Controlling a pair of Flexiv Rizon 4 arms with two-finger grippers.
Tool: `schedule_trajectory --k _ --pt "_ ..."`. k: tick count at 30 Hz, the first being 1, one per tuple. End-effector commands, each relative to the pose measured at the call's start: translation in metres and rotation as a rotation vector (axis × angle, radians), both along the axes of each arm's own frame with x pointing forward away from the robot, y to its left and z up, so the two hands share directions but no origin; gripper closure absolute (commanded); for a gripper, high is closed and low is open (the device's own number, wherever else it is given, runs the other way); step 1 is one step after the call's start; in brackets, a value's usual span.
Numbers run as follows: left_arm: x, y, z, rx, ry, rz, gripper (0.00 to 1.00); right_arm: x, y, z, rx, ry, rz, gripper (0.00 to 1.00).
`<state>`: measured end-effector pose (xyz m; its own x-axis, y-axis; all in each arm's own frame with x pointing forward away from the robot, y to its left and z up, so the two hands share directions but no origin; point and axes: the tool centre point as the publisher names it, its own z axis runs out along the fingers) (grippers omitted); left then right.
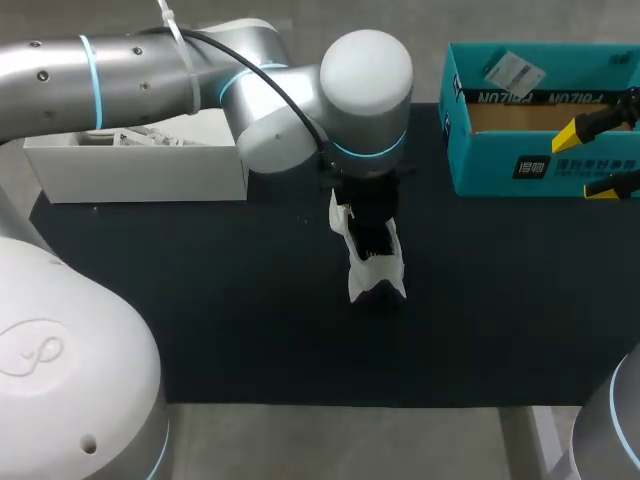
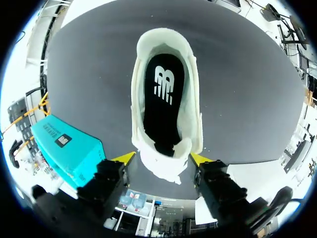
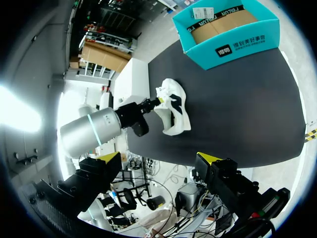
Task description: Take the shoe out of the shoebox, open the shoe tongue, remove and reinsert the insole, then place the shoe into the shoebox
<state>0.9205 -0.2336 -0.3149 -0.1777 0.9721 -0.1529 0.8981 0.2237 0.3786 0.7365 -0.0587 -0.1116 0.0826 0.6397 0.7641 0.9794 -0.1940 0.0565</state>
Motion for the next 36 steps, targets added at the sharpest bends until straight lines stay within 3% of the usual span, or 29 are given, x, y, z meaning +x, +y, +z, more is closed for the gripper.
schedule_trajectory --k 1,5,14,24,30,36 --pt "0.009 0.006 0.018 -0.013 0.011 0.016 1.00 0.000 0.000 -0.001 -0.002 0.000 -0.002 0.00" --pt "0.014 0.005 0.023 -0.027 0.066 0.022 1.00 0.000 0.000 -0.001 -0.002 0.000 -0.002 0.00" --pt "0.006 -0.002 -0.002 0.034 0.165 -0.014 1.00 0.000 0.000 -0.001 -0.002 0.000 -0.002 0.00" --pt "-0.020 -0.002 -0.022 0.105 0.275 0.034 1.00 0.000 0.000 -0.001 -0.002 0.000 -0.002 0.00" --pt "-0.033 0.006 0.002 0.057 0.400 0.159 1.00 0.000 0.000 -0.001 -0.002 0.000 -0.002 0.00" --pt "-0.033 0.006 0.002 0.057 0.400 0.159 1.00 0.000 0.000 -0.001 -0.002 0.000 -0.002 0.00"
